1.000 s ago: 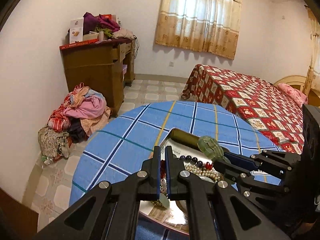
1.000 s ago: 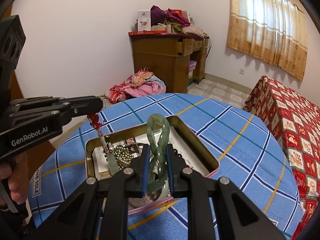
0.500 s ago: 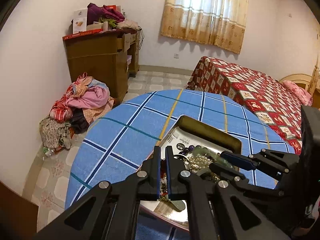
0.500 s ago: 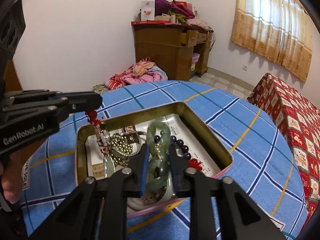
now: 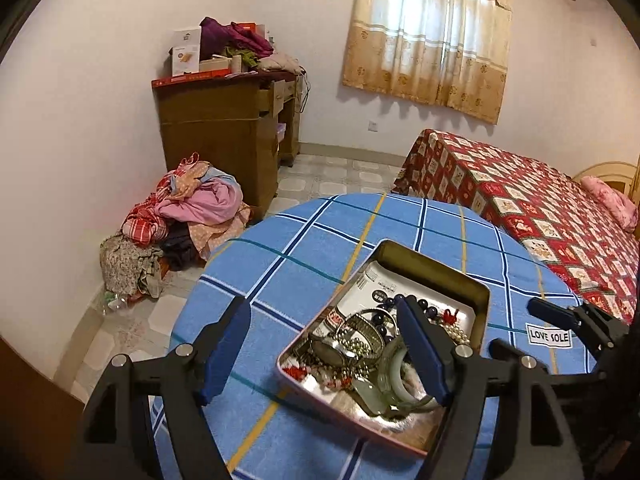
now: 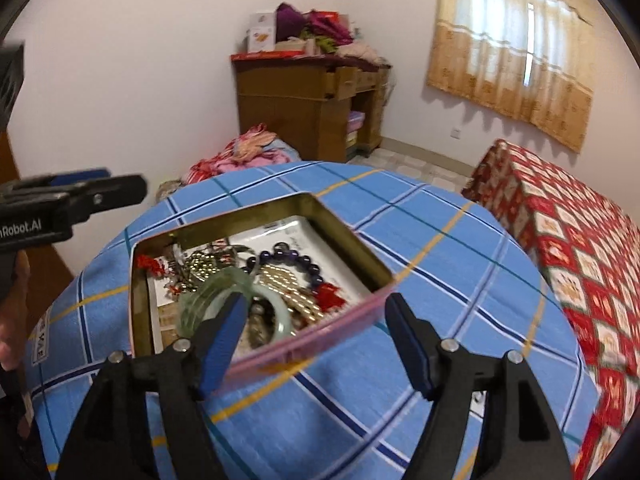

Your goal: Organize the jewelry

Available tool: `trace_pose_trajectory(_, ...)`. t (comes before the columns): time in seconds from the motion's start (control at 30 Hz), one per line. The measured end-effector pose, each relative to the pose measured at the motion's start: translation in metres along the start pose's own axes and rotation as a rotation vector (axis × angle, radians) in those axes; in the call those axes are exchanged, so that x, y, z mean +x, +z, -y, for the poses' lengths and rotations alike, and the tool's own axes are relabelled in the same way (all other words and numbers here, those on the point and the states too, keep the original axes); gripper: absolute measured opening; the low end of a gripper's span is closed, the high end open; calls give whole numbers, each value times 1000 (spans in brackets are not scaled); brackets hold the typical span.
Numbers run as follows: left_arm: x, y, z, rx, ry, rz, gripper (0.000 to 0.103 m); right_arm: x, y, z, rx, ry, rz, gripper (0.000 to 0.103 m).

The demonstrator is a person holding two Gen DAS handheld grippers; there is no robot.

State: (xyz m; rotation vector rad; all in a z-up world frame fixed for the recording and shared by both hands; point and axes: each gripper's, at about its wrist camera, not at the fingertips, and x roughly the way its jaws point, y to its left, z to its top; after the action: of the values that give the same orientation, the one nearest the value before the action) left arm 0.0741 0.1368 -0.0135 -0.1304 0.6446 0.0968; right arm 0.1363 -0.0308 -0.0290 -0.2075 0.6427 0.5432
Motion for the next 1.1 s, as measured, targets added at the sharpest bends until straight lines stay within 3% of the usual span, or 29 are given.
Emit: trace_pose_trajectory(1.1, -29, -7, 15, 24, 8, 28, 76, -38, -5, 11, 49, -9, 82, 78)
